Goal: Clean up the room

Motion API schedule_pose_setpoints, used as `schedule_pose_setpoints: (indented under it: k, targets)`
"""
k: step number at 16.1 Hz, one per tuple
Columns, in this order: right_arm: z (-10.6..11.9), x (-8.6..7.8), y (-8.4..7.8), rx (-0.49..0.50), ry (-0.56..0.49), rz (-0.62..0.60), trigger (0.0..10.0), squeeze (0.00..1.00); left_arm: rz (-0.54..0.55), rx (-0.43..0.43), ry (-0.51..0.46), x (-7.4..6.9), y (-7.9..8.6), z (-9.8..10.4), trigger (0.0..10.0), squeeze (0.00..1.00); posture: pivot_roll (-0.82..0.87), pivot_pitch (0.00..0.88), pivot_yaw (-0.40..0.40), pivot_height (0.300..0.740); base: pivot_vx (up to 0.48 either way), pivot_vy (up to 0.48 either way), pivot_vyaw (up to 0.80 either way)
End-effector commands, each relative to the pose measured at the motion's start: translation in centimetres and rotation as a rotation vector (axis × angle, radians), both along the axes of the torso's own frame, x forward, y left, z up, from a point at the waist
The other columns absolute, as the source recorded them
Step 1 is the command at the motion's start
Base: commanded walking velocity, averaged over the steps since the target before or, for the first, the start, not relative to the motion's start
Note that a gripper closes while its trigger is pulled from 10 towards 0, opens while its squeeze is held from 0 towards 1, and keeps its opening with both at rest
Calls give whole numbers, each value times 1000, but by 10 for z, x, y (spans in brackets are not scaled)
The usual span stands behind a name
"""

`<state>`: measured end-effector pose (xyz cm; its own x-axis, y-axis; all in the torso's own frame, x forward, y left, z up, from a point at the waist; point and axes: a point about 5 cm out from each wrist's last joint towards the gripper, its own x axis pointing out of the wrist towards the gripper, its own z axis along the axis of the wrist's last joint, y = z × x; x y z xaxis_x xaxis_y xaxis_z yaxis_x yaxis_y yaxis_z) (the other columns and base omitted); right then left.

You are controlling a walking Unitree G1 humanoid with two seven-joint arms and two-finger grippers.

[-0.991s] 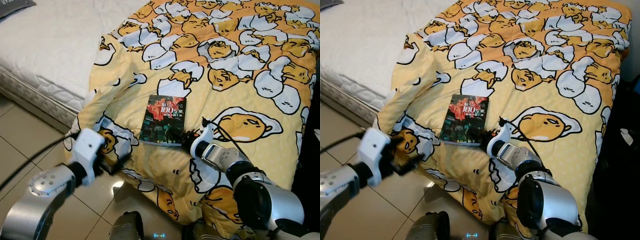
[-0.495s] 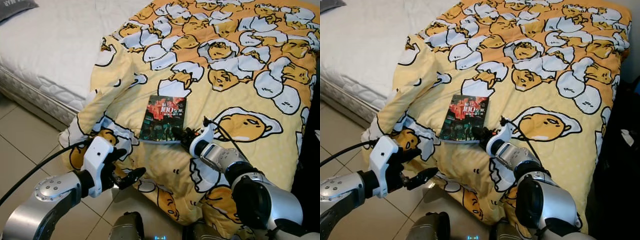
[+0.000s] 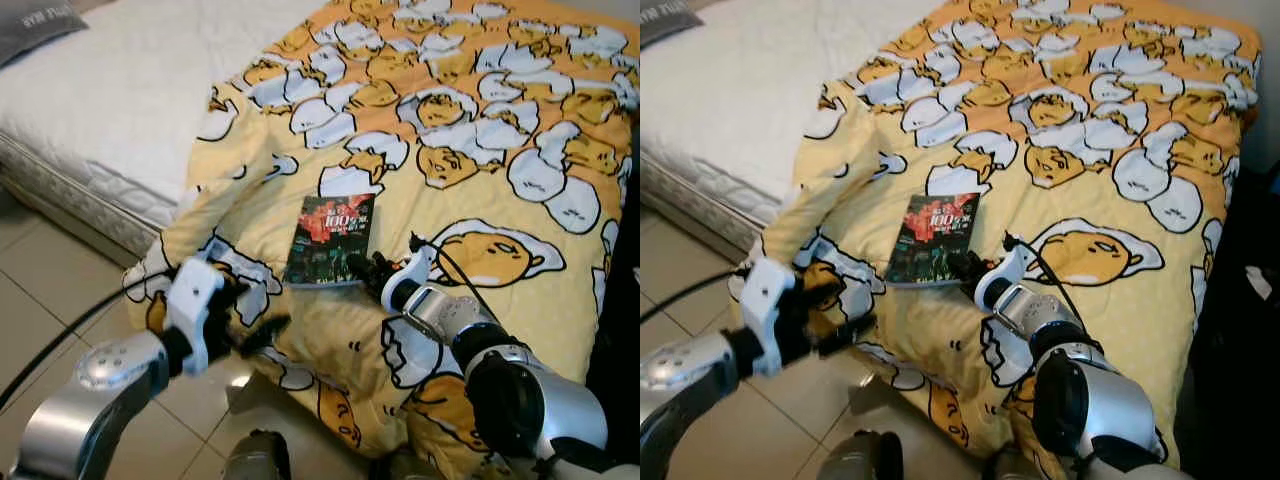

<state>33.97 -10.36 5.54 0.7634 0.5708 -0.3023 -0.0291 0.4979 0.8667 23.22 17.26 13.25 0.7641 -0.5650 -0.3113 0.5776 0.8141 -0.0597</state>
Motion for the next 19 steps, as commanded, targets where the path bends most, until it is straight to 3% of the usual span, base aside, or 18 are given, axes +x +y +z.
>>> schedule_pose_setpoints:
  k: [1, 3, 5, 6, 8, 9, 10, 11, 14, 19]
  targets:
    - [18, 11, -2, 1, -108, 12, 0, 0, 115, 28, -79, 8, 9, 6, 10000, 0, 85, 21, 44, 740, 0, 0, 0]
    - [29, 16, -6, 31, -166, -2, 0, 0, 196, 18, -115, 12, 12, 9, 10000, 0, 76, 9, 45, 740, 0, 0, 0]
    - [33, 18, -10, 46, -197, -10, 0, 0, 200, 19, -125, 12, 11, 10, 10000, 0, 60, 0, 48, 740, 0, 0, 0]
    - [44, 17, -23, 39, -277, -48, 0, 0, 175, 33, -141, 10, 5, 11, 10000, 0, 38, 0, 54, 740, 0, 0, 0]
    - [55, 7, -34, -26, -366, -85, 0, 0, 163, 60, -166, 9, -3, 12, 10000, 0, 25, 0, 59, 740, 0, 0, 0]
    - [68, -9, -41, -117, -463, -127, 0, 0, 186, 62, -181, 11, -7, 12, 10000, 0, -7, 0, 74, 740, 0, 0, 0]
    - [75, -20, -45, -170, -508, -161, 4118, 0, 195, 55, -176, 12, -10, 11, 10000, 0, -7, 0, 74, 740, 0, 0, 0]
    - [79, -36, -49, -275, -533, -192, 10000, 0, 214, 58, -185, 14, -14, 10, 10000, 0, -39, 0, 94, 740, 0, 0, 0]
    - [69, -60, -50, -455, -526, -262, 10000, 0, 260, 109, -232, 19, -19, 8, 10000, 0, -71, 0, 113, 740, 0, 0, 0]
    - [63, -87, -53, -575, -442, -303, 10000, 0, 305, 138, -238, 26, -13, 5, 10000, 0, -65, 0, 95, 740, 0, 388, -800]
